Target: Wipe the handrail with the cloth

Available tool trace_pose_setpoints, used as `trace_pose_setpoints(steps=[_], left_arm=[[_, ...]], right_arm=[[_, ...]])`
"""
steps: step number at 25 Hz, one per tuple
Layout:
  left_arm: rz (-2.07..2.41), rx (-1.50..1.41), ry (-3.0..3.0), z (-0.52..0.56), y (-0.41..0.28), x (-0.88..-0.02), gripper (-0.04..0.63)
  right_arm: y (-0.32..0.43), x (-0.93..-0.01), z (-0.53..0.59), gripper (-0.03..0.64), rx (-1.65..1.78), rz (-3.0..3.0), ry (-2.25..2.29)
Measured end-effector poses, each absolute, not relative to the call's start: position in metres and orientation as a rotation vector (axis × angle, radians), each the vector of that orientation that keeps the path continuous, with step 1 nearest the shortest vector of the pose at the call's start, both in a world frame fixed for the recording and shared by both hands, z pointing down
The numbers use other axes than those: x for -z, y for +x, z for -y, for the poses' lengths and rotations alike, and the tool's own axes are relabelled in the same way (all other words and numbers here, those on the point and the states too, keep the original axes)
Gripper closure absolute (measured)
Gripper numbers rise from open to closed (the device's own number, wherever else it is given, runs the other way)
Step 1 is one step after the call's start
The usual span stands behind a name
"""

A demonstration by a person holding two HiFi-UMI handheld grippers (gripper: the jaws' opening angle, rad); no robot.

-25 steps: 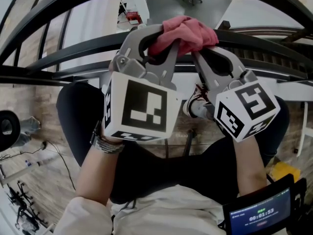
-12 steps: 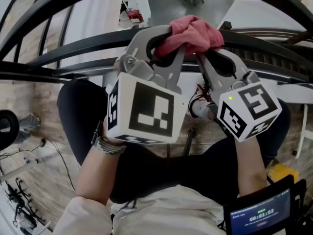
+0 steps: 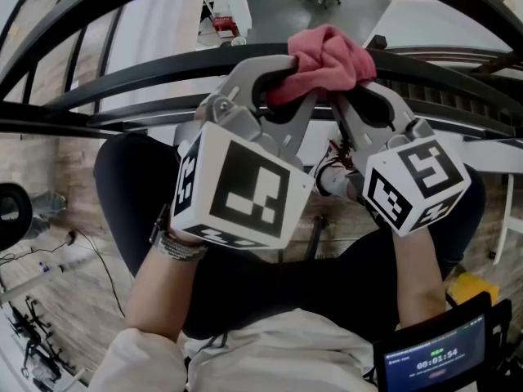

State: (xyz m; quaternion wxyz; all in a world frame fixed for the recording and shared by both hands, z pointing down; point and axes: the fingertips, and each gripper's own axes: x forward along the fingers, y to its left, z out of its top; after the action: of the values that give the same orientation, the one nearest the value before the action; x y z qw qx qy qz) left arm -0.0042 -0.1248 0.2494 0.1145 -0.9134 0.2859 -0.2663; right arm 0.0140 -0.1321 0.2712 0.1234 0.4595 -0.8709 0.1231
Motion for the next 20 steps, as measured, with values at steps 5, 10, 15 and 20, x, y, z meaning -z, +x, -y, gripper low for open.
trace_pose_setpoints(steps=[5,10,15,20], left_arm=[[-0.824,0.794,-2.670,0.121,-0.001,-0.255,0.566],[-0.835,0.796,-2.674,0.119,0.001,-0.257,0.566],[-0.826,0.804,-2.680,0.118,0.001,-0.261,0.566],[-0.826,0.809,-2.678,0.117,-0.002,-0.264,0.566]], right_arm=[[0.016,-0.272,0.131,0.615,-0.362,2.537,1.343],[0.016,-0.274,0.129,0.615,-0.367,2.536,1.342],[0.015,-0.277,0.128,0.615,-0.373,2.530,1.335],[0.013,-0.278,0.128,0.615,-0.373,2.527,1.328]])
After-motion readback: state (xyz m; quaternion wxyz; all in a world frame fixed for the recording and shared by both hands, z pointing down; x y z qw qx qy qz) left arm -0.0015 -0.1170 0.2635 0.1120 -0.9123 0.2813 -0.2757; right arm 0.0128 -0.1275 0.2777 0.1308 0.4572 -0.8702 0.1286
